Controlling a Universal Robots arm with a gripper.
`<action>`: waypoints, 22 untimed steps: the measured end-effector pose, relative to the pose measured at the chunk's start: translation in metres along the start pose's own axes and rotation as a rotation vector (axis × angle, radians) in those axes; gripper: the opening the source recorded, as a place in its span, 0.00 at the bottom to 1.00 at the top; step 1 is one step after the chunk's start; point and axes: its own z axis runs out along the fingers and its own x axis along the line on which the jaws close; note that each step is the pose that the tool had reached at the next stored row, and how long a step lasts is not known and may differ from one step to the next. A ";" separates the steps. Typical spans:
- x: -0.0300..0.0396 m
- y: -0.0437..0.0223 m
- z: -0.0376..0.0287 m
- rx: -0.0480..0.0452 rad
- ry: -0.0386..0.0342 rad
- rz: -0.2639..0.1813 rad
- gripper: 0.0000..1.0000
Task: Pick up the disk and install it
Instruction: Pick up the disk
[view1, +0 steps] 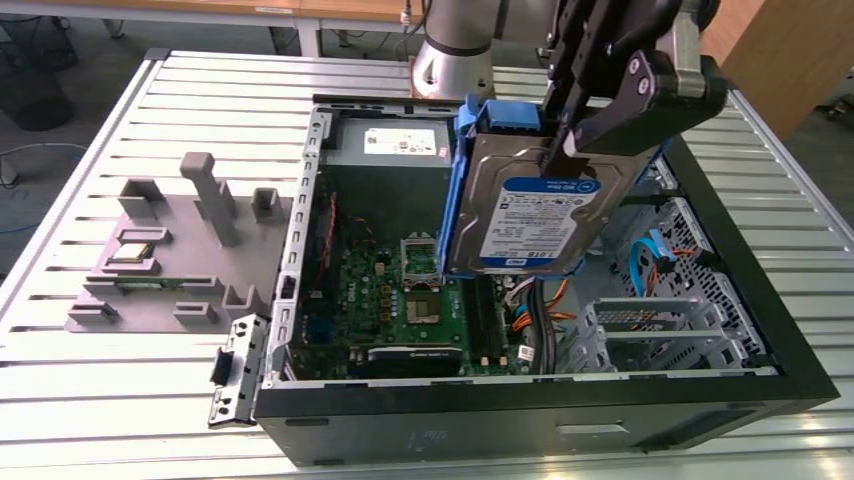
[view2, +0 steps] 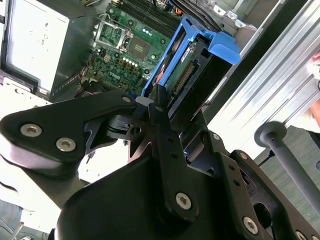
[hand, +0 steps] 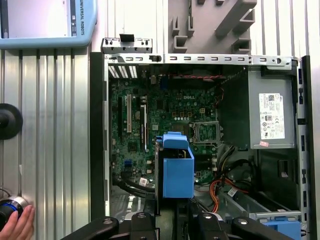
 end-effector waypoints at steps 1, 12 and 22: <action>0.0000 -0.0008 0.0000 0.0000 0.0000 0.000 0.35; -0.0003 -0.0075 -0.0003 0.0000 0.0000 0.000 0.35; -0.0004 -0.0108 -0.0004 0.0000 0.0000 0.000 0.35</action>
